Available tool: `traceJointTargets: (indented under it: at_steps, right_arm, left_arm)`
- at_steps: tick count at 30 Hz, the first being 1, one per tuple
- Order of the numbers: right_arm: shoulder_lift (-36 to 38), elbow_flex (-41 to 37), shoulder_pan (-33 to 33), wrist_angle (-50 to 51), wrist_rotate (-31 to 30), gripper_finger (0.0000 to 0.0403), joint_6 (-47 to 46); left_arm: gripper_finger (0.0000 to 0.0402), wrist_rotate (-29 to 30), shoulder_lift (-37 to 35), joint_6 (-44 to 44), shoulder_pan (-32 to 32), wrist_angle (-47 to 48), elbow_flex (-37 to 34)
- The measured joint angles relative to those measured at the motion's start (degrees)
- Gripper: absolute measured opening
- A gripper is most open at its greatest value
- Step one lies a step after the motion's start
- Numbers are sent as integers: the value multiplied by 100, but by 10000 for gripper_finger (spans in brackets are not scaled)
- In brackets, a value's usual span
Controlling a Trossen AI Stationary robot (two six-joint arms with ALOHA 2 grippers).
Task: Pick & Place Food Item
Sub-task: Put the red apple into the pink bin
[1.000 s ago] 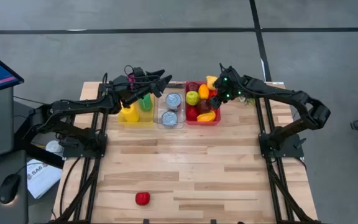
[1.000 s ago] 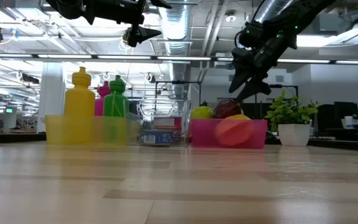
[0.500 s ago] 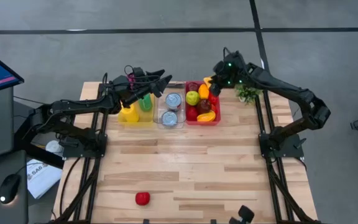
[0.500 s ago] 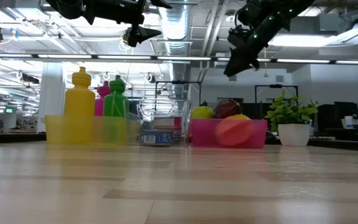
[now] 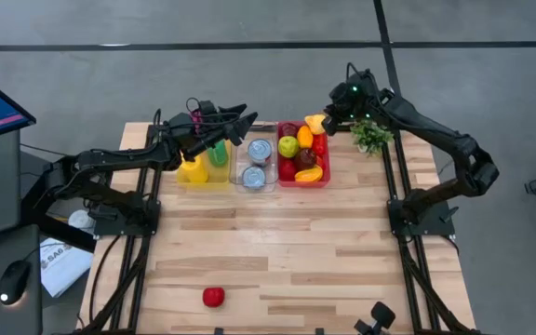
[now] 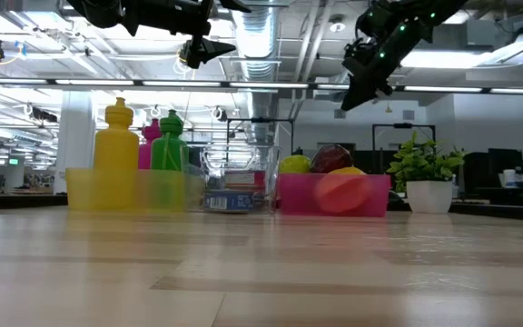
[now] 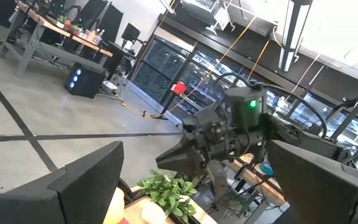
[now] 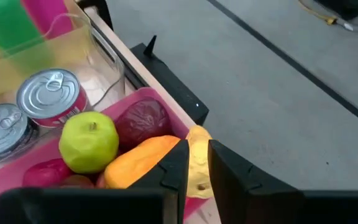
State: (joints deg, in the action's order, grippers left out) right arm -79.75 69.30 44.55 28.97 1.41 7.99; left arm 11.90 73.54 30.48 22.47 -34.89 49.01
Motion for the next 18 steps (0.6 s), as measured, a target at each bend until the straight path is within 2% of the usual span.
traceJointTargets:
  at_steps: [12, 18]
  right_arm:
    - [772, -2, -699, 64, 22, 25, 0]
    - [995, -4, -1030, 66, 26, 12, 0]
  left_arm:
    - [388, -41, 0, 234, -64, 10, 0]
    - [384, -641, 0, 349, -269, 13, 0]
